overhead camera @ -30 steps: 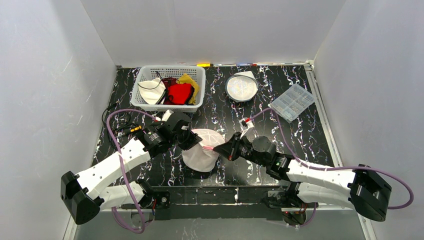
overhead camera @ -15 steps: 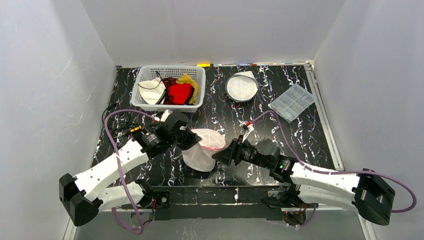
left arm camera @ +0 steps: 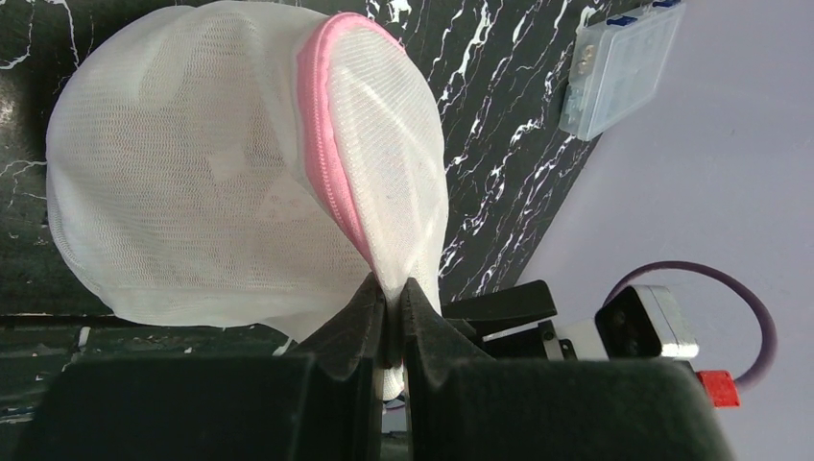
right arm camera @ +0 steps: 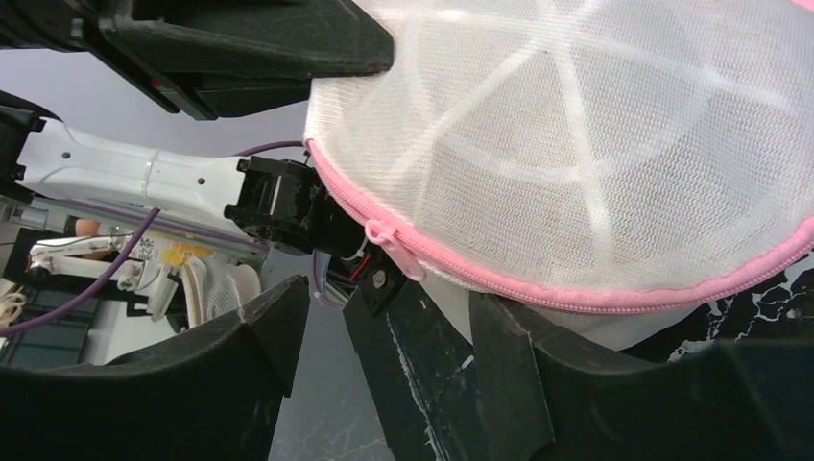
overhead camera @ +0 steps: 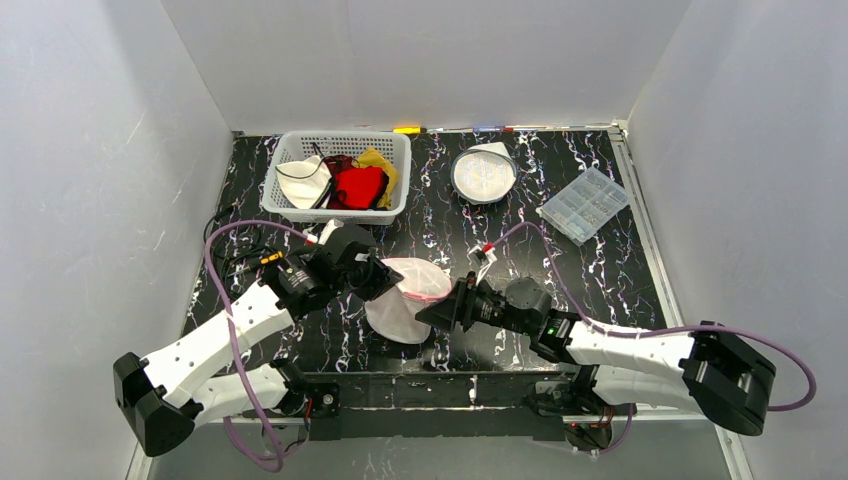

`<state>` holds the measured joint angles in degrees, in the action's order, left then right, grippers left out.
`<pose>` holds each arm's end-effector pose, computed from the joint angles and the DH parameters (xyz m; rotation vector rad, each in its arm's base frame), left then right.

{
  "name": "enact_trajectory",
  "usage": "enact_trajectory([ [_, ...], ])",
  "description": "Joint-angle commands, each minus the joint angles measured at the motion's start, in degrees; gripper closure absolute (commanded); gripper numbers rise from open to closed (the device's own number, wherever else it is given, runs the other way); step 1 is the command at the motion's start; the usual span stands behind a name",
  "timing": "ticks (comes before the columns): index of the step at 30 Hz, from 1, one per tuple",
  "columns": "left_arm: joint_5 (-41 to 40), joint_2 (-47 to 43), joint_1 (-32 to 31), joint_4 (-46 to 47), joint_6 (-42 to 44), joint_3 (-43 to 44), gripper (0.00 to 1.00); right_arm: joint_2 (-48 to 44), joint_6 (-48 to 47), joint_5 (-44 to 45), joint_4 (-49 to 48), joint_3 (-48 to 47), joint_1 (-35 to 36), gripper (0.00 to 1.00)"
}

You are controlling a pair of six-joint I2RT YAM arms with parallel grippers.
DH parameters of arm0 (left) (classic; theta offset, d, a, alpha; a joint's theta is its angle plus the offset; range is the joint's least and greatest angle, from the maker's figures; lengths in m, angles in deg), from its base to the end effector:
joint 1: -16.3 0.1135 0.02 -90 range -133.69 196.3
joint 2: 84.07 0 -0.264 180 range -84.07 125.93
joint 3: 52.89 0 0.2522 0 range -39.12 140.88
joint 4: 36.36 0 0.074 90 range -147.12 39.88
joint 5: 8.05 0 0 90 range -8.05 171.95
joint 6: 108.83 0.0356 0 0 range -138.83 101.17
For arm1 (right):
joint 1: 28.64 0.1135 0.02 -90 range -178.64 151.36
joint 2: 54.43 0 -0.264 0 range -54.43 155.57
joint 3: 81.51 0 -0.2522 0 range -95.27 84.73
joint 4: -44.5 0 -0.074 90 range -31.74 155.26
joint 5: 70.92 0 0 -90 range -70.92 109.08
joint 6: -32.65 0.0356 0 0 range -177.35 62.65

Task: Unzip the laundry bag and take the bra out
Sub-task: Unzip the laundry bag at the center of the board.

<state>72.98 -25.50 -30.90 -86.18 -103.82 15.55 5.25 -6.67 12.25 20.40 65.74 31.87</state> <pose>0.1498 -0.1536 0.3119 -0.8883 2.3150 -0.9788 0.1050 0.1943 0.2218 -0.2660 1.8540 1.5315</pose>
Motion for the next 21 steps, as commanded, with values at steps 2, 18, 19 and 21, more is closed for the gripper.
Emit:
enact_trajectory([
  [2, 0.3, -2.4, 0.0, -0.2, -0.5, -0.8, 1.00, 2.5, 2.1, -0.1, -7.6, -1.7, -0.2, 0.33],
  [18, 0.3, -2.6, -0.1, 0.2, -0.6, -1.9, 1.00, 0.6, 3.8, 4.0, -12.0, 0.6, -0.4, 0.49],
  [19, 0.3, -2.6, 0.0, 0.1, -0.6, -2.0, 1.00, 0.5, 3.8, 4.3, -12.0, 0.7, -0.4, 0.50],
  [21, 0.3, -2.7, 0.0, 0.2, -0.7, -2.1, 1.00, 0.3, 3.7, 4.8, -11.9, 0.9, -0.5, 0.52],
])
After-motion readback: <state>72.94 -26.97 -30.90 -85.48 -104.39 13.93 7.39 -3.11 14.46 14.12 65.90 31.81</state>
